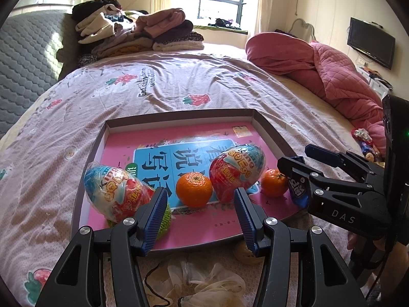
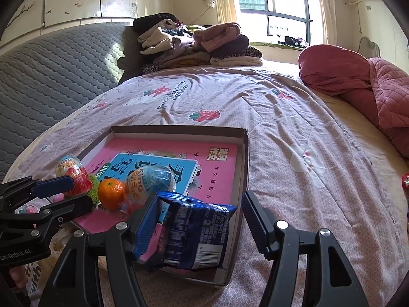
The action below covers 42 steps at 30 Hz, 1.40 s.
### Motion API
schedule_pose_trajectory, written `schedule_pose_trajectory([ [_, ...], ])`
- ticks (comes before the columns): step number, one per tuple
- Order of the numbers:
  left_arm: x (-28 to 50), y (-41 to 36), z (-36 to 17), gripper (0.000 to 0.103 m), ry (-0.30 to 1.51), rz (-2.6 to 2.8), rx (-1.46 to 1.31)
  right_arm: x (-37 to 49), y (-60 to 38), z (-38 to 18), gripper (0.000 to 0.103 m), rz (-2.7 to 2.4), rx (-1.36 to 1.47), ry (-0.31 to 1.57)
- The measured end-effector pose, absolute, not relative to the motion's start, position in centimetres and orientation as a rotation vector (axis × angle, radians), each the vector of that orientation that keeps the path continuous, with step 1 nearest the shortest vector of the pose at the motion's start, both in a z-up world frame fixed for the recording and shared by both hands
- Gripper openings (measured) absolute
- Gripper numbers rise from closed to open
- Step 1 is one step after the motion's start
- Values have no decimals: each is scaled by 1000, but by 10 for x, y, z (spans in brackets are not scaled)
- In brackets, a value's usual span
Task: Organize objects
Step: 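Open both tools to release the orange and the blue snack packet in the tray, then pull both open tools back from the tray toward the mesh bag and walnut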
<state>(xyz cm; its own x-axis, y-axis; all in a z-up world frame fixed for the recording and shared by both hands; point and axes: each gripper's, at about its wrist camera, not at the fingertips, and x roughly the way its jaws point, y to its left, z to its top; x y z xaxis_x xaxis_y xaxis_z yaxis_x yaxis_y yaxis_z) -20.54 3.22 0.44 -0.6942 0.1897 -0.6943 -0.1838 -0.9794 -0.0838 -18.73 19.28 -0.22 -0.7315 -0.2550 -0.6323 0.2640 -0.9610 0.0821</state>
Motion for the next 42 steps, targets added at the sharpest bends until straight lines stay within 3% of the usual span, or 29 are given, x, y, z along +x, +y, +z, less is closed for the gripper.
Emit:
schedule_pose_trajectory([
  [36, -180, 22, 47, 56, -8, 2788, -1015, -166, 198, 49, 64, -2690, 805, -47],
  [42, -173, 17, 55, 60, -26, 2811, -1000, -157, 197, 60, 64, -2693, 770, -55],
])
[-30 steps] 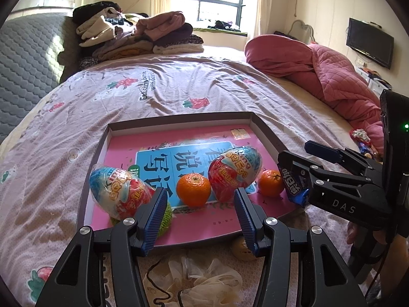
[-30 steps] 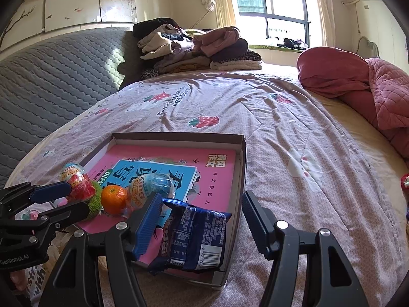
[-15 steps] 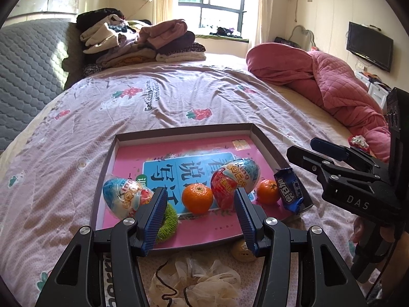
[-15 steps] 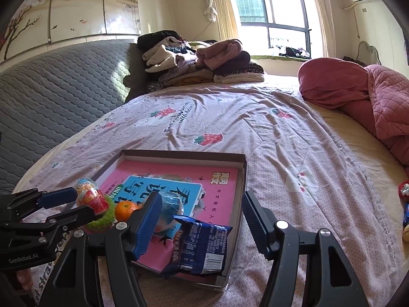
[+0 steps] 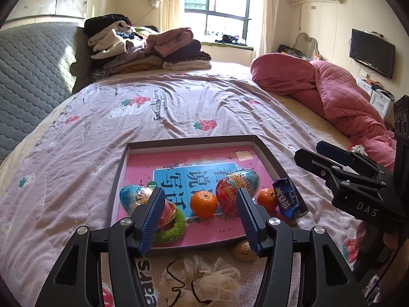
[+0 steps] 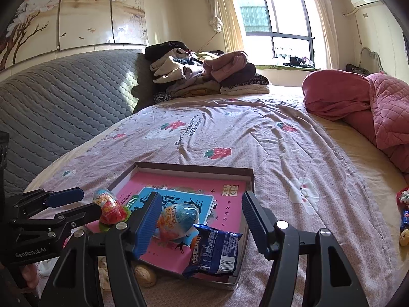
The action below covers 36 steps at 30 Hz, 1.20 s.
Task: Organize objects
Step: 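Pull both open tools back from the tray toward the mesh bag and walnut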
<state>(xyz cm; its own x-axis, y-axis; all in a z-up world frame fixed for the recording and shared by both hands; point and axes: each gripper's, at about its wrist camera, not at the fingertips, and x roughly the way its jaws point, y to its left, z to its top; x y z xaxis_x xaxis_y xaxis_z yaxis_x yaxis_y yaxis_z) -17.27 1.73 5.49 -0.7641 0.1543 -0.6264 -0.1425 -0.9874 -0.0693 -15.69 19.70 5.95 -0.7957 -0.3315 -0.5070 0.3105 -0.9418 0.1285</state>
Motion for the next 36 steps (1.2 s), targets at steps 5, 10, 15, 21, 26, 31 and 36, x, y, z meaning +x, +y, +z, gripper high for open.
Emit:
schedule_pose_trajectory([
  [5, -166, 15, 60, 60, -23, 2834, -992, -148, 194, 70, 65, -2692, 726, -46],
  [10, -159, 14, 65, 60, -24, 2844, -977, -142, 192, 75, 65, -2685, 704, -39],
  [15, -153, 17, 69, 60, -13, 2851, -974, -135, 190, 79, 65, -2685, 692, -28],
  [21, -144, 17, 73, 60, -1, 2860, -967, -124, 188, 85, 65, -2688, 659, -11],
  [26, -135, 15, 76, 60, 10, 2870, -963, -110, 184, 92, 65, -2677, 632, -9],
  [31, -122, 11, 81, 60, 11, 2878, -950, -95, 180, 96, 65, -2669, 609, 2],
  [36, -109, 10, 84, 60, 20, 2889, -941, -81, 177, 98, 65, -2667, 593, 11],
])
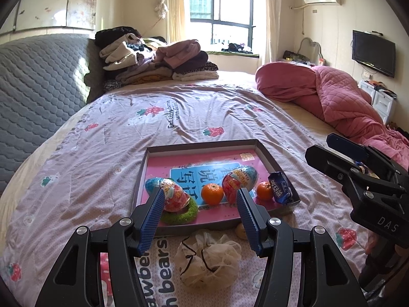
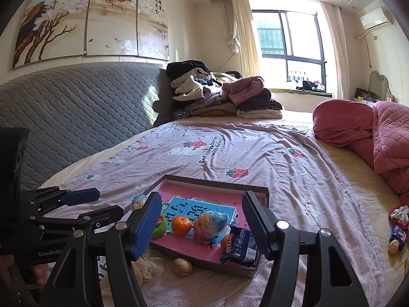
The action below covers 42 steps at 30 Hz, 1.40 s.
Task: Organize objects
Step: 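Pull both open tools back from the tray toward the mesh bag and walnut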
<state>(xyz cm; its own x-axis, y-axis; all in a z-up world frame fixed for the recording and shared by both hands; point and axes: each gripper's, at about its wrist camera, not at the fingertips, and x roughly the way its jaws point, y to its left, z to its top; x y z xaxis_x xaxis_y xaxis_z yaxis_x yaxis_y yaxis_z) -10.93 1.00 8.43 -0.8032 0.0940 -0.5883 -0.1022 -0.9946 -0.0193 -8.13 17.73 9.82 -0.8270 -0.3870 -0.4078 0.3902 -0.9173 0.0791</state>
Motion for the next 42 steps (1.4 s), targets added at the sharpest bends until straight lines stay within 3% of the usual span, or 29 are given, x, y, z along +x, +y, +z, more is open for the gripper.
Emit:
schedule_pose_trajectory([
  [42, -44, -3, 35, 60, 67, 2875, -1090, -25, 158, 45, 65, -2610, 746, 108],
])
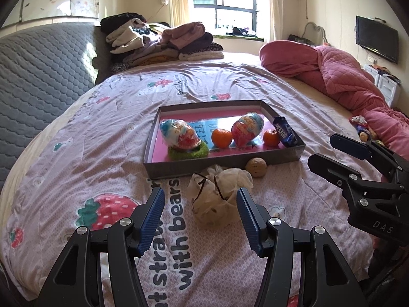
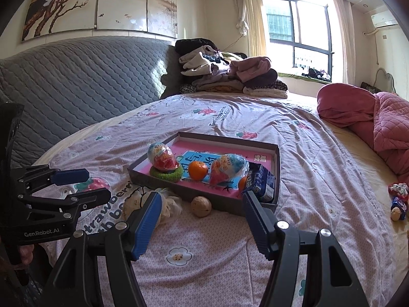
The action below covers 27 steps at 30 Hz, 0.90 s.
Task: Organize objects
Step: 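Pull both open tools back from the tray toward the mesh bag and walnut, then move the left tool to the beige mesh bag while the right tool approaches the walnut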
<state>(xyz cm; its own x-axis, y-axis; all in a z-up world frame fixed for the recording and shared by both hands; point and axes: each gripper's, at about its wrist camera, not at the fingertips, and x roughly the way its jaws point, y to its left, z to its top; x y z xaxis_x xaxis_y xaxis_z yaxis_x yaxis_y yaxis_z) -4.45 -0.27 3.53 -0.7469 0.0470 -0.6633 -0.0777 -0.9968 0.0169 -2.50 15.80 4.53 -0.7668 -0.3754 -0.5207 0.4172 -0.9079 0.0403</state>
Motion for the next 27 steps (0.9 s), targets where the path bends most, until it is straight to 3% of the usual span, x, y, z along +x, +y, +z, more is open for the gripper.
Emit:
schedule_pose_trajectory([
  [27, -44, -8, -9, 60, 34, 2809, -1252, -35, 150, 1, 65, -2537, 950, 115],
])
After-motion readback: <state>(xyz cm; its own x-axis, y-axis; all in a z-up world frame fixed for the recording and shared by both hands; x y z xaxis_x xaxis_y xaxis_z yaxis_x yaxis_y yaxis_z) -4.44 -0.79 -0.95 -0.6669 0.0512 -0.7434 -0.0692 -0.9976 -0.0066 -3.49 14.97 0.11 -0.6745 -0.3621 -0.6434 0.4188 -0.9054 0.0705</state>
